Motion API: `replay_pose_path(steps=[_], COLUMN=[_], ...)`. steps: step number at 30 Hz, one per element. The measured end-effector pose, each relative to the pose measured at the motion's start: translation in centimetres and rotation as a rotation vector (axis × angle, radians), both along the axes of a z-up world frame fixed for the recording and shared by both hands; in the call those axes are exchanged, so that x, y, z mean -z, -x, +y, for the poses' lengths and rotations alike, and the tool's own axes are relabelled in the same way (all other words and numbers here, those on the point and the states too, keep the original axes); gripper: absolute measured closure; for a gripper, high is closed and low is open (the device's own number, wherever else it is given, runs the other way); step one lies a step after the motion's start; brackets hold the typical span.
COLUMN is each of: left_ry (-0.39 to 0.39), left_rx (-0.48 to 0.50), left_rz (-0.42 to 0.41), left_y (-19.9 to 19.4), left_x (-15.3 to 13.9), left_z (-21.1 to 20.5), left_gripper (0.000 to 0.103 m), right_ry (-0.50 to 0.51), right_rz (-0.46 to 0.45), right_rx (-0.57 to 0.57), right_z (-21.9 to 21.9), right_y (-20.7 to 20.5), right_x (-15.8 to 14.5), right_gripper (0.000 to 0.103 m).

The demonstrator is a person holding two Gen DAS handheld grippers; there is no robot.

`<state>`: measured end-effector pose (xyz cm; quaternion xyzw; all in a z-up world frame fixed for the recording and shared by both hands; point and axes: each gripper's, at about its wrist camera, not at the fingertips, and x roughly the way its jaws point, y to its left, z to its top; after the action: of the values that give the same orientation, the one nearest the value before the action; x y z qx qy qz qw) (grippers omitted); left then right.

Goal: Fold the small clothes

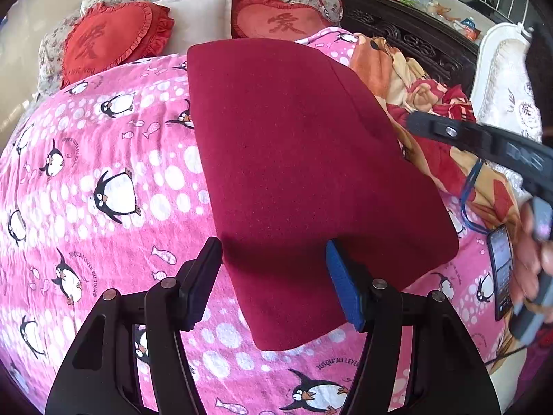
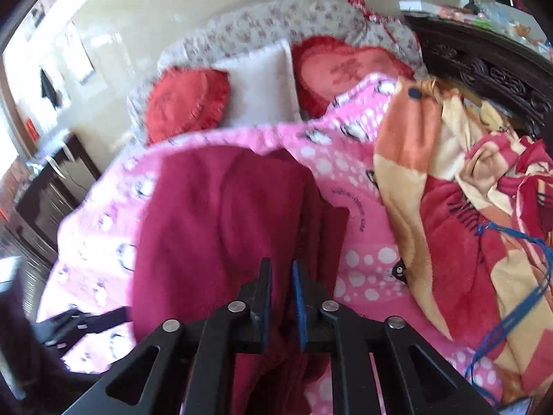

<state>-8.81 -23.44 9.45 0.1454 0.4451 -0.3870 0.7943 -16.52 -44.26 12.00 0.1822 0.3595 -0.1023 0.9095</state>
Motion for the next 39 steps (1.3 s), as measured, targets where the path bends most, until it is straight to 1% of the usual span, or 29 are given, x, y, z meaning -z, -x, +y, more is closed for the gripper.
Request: replay_pose_path(steps=[1,2,3,4,5,6,7,8,10,12,13,14,15,17,19,22,23,25,26,27,28,29,30,31,32,33,35,37,39], left_ry=[0.001,0.002,0.002,-0.001,-0.005,-0.010,-0.013,-0.011,0.000,0.042,0.079,0.106,0.131,0.170,0.204,0.228,0.237,0.240,0.238,0.243,0.251,0.256,0.257,0.257,0.255,0.245,0.237,0.253,0.258], left_rx=[-0.003,-0.004,-0.006,-0.004,-0.001,0.002,0.002,0.001,-0.002,-0.018,-0.027,-0.034,-0.043,-0.061,-0.063,-0.066,-0.056,-0.043,-0.039,-0.036,-0.038,-0.038,-0.036,-0.027,-0.013,-0.002,0.017,0.034,0.043], left_rz=[0.005,0.006,0.003,-0.003,-0.006,-0.007,-0.006,-0.008,-0.022,-0.031,-0.020,-0.003,0.018,0.072,0.113,0.184,0.205,0.233,0.238,0.240,0.243,0.249,0.255,0.256,0.250,0.232,0.215,0.225,0.216], left_y=[0.0,0.0,0.0,0.1,0.2,0.2,0.2,0.2,-0.1,-0.9,-1.5,-2.1,-2.6,-3.9,-4.8,-5.8,-5.9,-6.3,-6.4,-6.5,-6.7,-6.7,-6.8,-6.7,-6.5,-6.2,-5.7,-5.3,-4.5], left_x=[0.0,0.1,0.1,0.0,0.0,0.0,-0.1,-0.3,-0.9,-1.8,-2.2,-2.3,-2.3,-1.8,-1.0,0.5,0.8,1.9,2.3,2.6,2.8,3.0,3.0,2.8,2.5,1.9,0.9,-0.4,-1.6], left_z=[0.0,0.0,0.0,-0.1,-0.1,-0.1,-0.1,0.0,0.4,1.1,1.6,1.9,2.1,2.3,2.3,1.5,1.1,0.0,-0.5,-0.8,-1.0,-1.2,-1.2,-1.3,-1.3,-1.2,-0.7,0.6,2.3], left_gripper=[0.041,0.041,0.041,0.041,0.041,0.041,0.041,0.041,0.041,0.039,0.036,0.032,0.031,0.031,0.031,0.030,0.025,0.023,0.022,0.020,0.018,0.018,0.018,0.023,0.031,0.035,0.048,0.052,0.052], right_ry=[0.003,0.025,0.041,0.055,0.070,0.087,0.088,0.052,0.003,0.010,0.005,-0.005,-0.019,-0.060,-0.118,-0.224,-0.273,-0.336,-0.343,-0.360,-0.392,-0.435,-0.455,-0.456,-0.443,-0.428,-0.394,-0.367,-0.376], right_rz=[-0.005,0.011,0.029,0.053,0.095,0.129,0.137,0.121,0.102,0.083,0.060,0.036,0.009,-0.026,-0.039,-0.041,-0.052,-0.082,-0.083,-0.078,-0.076,-0.079,-0.086,-0.092,-0.097,-0.097,-0.102,-0.124,-0.145], right_rx=[-0.024,-0.046,-0.057,-0.068,-0.066,-0.049,-0.039,-0.028,-0.020,-0.019,-0.016,-0.003,0.013,0.031,0.029,0.013,0.007,0.003,0.009,0.012,0.001,-0.013,-0.011,-0.014,-0.020,-0.020,-0.024,-0.034,-0.065], right_z=[0.6,1.5,2.2,2.7,2.8,2.5,2.0,1.3,0.5,0.3,0.1,-0.1,-0.5,-1.5,-2.5,-3.7,-4.1,-4.8,-5.1,-5.3,-5.4,-5.5,-5.4,-5.3,-5.2,-4.9,-4.1,-3.3,-2.2], right_y=[0.3,0.4,0.5,0.3,-0.2,-0.5,-0.5,-0.4,0.1,0.5,0.9,1.1,1.5,1.5,1.2,0.0,-0.4,-0.9,-1.2,-1.5,-1.8,-2.1,-2.1,-2.0,-1.9,-1.7,-1.1,-0.3,0.4], right_x=[-0.1,0.2,0.6,1.4,2.9,4.0,4.8,5.5,5.4,4.6,4.1,3.8,3.7,3.9,4.7,6.5,7.1,7.9,8.2,8.5,8.8,9.1,9.2,9.0,8.6,8.2,7.0,5.5,3.9], right_gripper=[0.087,0.073,0.066,0.066,0.066,0.066,0.066,0.066,0.065,0.061,0.058,0.048,0.038,0.029,0.028,0.025,0.024,0.023,0.022,0.022,0.022,0.024,0.033,0.038,0.046,0.055,0.062,0.065,0.066])
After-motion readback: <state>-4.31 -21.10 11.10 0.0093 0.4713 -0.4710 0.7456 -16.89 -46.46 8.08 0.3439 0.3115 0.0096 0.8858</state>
